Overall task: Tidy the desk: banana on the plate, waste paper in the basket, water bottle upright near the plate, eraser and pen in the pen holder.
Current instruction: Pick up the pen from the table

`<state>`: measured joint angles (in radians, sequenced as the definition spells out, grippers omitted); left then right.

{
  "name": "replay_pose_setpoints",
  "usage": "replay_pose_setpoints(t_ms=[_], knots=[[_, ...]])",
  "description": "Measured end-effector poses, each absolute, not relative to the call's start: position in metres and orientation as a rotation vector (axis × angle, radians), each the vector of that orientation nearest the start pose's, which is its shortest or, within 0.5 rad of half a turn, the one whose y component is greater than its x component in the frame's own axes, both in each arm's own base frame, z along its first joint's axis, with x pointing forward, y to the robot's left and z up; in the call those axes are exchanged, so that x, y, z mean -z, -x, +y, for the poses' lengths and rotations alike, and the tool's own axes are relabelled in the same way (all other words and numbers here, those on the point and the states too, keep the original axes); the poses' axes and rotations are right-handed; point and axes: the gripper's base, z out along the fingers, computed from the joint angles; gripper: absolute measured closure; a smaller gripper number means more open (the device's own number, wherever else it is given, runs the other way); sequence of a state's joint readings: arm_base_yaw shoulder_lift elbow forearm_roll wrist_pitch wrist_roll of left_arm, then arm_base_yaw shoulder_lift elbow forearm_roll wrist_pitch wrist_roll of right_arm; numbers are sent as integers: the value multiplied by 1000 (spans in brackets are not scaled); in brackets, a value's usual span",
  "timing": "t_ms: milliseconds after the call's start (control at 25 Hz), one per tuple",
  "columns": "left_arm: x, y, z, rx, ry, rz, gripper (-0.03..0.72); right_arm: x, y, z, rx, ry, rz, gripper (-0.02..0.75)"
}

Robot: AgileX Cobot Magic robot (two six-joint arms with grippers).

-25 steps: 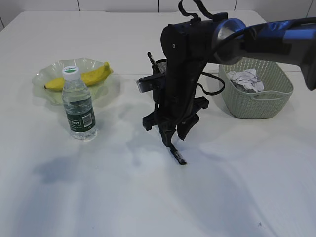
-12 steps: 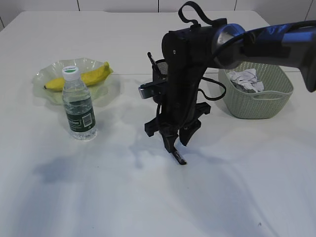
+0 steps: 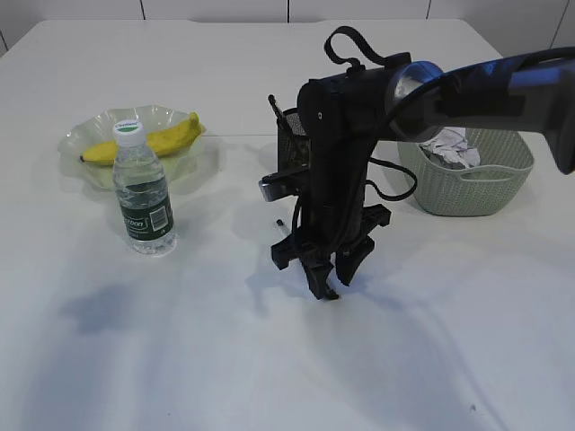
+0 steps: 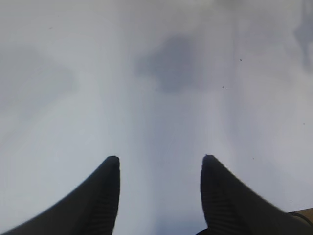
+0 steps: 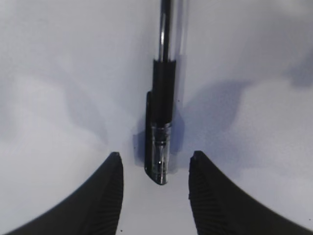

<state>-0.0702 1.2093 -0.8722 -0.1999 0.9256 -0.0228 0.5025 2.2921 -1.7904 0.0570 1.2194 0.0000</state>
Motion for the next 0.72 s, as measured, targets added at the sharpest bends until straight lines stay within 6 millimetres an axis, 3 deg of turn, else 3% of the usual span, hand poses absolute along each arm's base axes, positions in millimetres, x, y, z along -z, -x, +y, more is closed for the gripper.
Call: replay_pose_setpoints(t_ms=[520, 720], knots=[[-277, -218, -30, 278, 56, 2742, 318, -133, -390, 221, -66, 763, 3138, 403], [-278, -219, -30, 278, 57, 2741, 318, -133, -390, 221, -66, 763, 3138, 449]])
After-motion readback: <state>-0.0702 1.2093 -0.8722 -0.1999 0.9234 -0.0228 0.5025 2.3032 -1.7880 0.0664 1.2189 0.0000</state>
